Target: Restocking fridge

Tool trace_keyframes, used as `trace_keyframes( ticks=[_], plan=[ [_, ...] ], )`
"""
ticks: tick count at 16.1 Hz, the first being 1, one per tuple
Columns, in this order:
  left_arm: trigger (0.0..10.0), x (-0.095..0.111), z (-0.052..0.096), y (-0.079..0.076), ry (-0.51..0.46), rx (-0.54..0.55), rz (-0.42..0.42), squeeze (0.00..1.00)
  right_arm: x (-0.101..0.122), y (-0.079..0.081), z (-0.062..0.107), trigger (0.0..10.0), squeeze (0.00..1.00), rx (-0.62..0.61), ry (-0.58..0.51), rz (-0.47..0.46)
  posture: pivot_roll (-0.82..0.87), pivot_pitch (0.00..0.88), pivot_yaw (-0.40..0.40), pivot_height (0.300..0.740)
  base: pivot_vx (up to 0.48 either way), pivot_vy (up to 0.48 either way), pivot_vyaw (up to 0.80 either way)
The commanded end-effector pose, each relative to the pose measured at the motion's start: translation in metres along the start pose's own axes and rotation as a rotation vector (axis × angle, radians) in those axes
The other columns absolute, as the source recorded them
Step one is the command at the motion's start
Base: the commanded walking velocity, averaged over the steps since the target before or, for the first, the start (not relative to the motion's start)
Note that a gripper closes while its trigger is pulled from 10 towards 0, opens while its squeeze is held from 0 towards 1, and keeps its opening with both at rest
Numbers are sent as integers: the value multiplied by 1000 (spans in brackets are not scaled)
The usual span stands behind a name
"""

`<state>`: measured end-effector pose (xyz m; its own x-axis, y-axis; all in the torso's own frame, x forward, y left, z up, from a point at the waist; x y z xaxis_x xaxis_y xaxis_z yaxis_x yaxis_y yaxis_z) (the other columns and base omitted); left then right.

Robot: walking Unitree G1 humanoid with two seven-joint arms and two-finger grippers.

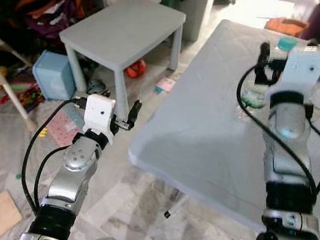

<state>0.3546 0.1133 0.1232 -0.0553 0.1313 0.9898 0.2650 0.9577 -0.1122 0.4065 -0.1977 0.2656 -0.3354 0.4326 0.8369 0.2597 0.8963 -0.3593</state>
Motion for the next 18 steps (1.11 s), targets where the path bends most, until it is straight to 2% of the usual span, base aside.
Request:
trace_keyframes(
  ticks=[1,5,9,10,13,16,18],
  plan=[
    [10000,5,-2,4,-6,1,-17,0,0,5,-3,10000,0,21,9,-3,-44,87,92,740,0,0,0],
    [10000,5,-5,4,5,-6,-23,0,-1,4,-13,10000,0,16,37,-42,-43,80,94,740,0,0,0],
    [10000,5,-5,4,7,-2,-19,0,3,1,-21,10000,0,-5,48,-42,-39,75,90,740,0,0,0],
    [10000,3,-4,2,11,-6,-17,0,4,0,-25,157,0,0,46,-50,-39,74,88,740,0,0,0],
    [10000,1,-3,1,22,-7,-17,0,0,-2,-30,0,0,-13,86,-71,-38,72,85,740,0,0,0],
    [10000,0,-5,2,27,-6,-18,0,-5,-2,-34,1412,0,-25,119,-91,-35,67,83,740,0,0,0],
    [10000,-1,-6,2,32,-4,-18,0,-8,-4,-35,1176,0,-30,128,-98,-36,66,83,740,0,0,0]
  ],
)
Point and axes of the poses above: a point about 5 cm out from each wrist's last joint towards the gripper, its own z axis pointing back from the gripper into the wrist, its own x axis along the axis of the wrist's last joint, y = z × x, the point moved 6 cm from there along -z, pointing out of the wrist towards the gripper, and after that the axes turned 9 degrees about z, right-handed, at the moved point
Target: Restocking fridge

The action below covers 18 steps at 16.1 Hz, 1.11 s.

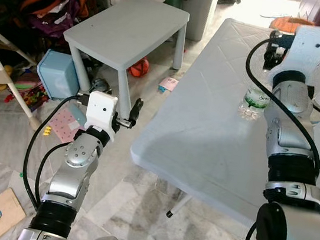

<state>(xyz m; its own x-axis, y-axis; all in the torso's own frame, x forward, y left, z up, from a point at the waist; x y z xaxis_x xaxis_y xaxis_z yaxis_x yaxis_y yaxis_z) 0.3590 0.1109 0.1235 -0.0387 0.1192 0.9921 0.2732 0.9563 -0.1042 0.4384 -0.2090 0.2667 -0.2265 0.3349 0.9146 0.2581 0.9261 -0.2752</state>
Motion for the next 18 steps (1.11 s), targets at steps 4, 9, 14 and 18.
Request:
trace_keyframes(
  ticks=[4,9,14,18],
  plan=[
    [10000,-3,-1,3,19,4,-12,0,6,-3,-6,1137,0,-8,0,-24,-36,64,83,740,0,0,0],
    [10000,-3,-3,4,18,8,-13,0,6,-4,-6,1137,0,-10,-1,-22,-37,54,79,740,0,0,0],
    [10000,-4,-4,6,22,16,-21,0,10,3,7,1686,0,56,23,-12,-39,38,69,740,0,0,0],
    [10000,-7,-4,11,36,20,-34,0,-4,12,32,4431,0,166,80,-8,-46,34,65,740,0,0,0]
  ],
)
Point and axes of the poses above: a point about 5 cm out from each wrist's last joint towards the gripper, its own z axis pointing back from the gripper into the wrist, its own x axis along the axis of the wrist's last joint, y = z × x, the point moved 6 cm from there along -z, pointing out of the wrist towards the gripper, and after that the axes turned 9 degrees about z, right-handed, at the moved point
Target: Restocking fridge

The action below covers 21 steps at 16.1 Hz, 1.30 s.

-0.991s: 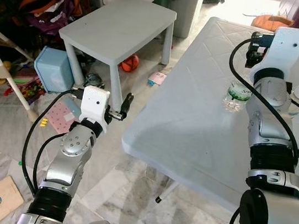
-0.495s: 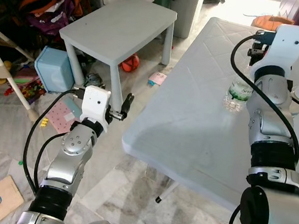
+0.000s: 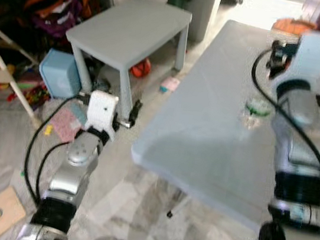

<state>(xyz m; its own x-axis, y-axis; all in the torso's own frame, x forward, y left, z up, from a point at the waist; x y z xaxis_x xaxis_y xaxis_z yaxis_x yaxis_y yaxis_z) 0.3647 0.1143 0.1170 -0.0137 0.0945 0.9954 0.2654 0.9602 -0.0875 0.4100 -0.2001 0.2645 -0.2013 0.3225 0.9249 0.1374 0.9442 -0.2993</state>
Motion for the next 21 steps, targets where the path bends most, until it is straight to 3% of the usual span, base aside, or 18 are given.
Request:
trace_keyframes(
  ticks=[1,4,6,7,8,12,16,18,21],
  plan=[
    [10000,-2,0,7,12,15,-21,0,-16,16,10,4667,0,66,70,2,-50,33,63,740,0,0,0],
    [10000,-4,0,8,20,18,-24,0,-23,28,31,4941,0,117,112,-10,-55,34,62,740,0,0,0],
    [10000,-7,0,6,27,14,-26,0,-28,36,44,7176,0,169,153,-16,-59,34,62,740,0,0,0],
    [10000,-7,0,6,29,14,-26,0,-28,37,46,7765,0,176,156,-16,-60,33,61,740,0,0,0],
    [10000,-8,0,8,37,30,-32,0,-27,39,49,10000,0,193,148,-32,-59,34,60,740,0,0,0],
    [10000,-10,6,17,34,102,-6,0,-1,70,71,10000,0,271,-25,-208,-40,32,44,740,0,0,0],
    [10000,-9,12,23,9,160,-7,0,33,118,102,10000,0,472,-176,-246,-13,20,9,740,0,0,0],
    [10000,-6,11,27,1,186,-12,0,36,124,105,10000,0,500,-204,-249,-10,18,2,740,0,0,675],
    [10000,-7,11,33,8,213,-8,0,32,119,101,10000,0,482,-199,-245,-16,20,3,740,0,92,800]
  ],
)
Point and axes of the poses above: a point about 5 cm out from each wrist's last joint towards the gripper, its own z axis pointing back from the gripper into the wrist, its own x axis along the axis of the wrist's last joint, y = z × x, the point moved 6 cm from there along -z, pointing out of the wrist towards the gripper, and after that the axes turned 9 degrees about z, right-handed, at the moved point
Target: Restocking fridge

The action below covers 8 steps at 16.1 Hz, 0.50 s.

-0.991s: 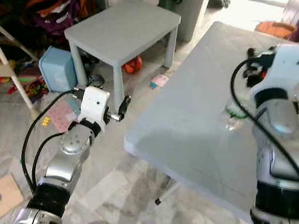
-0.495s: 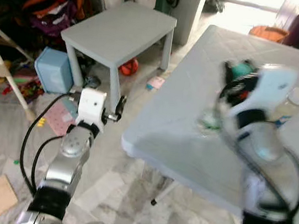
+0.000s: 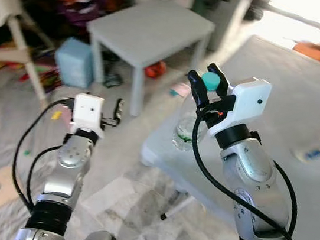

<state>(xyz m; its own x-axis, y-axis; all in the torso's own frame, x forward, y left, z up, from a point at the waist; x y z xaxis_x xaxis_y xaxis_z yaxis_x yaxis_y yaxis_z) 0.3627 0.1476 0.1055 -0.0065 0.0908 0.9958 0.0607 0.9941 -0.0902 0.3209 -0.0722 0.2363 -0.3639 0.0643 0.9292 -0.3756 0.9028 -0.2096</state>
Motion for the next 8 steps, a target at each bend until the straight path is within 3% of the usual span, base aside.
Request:
trace_keyframes(
  ticks=[1,5,8],
  plan=[
    [10000,0,0,1,0,10,-8,0,-4,-2,0,10000,0,-8,9,-12,-17,20,3,740,0,352,800],
    [10000,-2,-1,-3,3,5,-22,0,-9,-1,6,10000,0,-8,17,6,-32,17,14,740,0,464,731],
    [10000,1,-2,-6,-14,-1,-31,0,-11,0,6,10000,0,-7,17,11,-27,17,12,740,0,472,0]
  ],
)
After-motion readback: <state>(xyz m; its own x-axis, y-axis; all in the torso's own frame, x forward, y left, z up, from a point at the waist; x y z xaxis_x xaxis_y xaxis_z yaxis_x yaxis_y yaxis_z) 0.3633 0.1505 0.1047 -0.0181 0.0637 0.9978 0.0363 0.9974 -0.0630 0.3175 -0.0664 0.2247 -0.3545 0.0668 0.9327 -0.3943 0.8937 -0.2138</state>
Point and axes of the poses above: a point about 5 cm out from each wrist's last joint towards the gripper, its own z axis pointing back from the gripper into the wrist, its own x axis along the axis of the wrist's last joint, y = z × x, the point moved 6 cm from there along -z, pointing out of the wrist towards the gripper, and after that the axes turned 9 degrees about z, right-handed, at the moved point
